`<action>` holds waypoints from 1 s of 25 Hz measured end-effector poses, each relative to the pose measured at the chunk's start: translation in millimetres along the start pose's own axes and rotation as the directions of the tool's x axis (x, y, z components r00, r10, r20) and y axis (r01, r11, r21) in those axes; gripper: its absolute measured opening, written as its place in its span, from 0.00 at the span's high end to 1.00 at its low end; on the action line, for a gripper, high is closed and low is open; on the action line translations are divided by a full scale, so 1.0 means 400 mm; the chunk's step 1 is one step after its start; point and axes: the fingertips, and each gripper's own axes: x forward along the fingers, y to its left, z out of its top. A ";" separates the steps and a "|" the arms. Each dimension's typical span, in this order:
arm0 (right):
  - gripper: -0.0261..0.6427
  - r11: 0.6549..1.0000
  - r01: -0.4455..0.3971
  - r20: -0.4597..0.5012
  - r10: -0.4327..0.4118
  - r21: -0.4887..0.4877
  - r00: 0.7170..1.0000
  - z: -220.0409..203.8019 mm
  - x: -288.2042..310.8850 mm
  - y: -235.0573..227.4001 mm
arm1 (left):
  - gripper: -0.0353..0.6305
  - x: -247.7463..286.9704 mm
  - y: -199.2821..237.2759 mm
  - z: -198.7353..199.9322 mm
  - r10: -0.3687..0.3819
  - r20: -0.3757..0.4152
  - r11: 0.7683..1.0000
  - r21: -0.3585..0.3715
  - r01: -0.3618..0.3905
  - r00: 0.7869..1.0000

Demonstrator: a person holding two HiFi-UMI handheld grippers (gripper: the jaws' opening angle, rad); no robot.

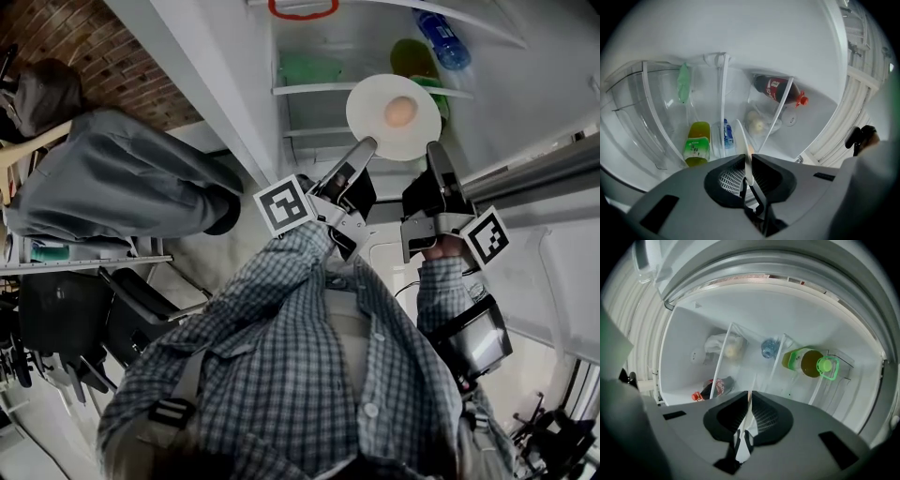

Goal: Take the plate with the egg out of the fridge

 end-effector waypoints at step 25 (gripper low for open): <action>0.91 0.999 0.039 0.023 -0.040 0.017 0.999 -0.044 -0.050 -0.023 | 0.87 -0.047 0.017 -0.018 0.050 -0.066 0.999 0.005 -0.050 0.997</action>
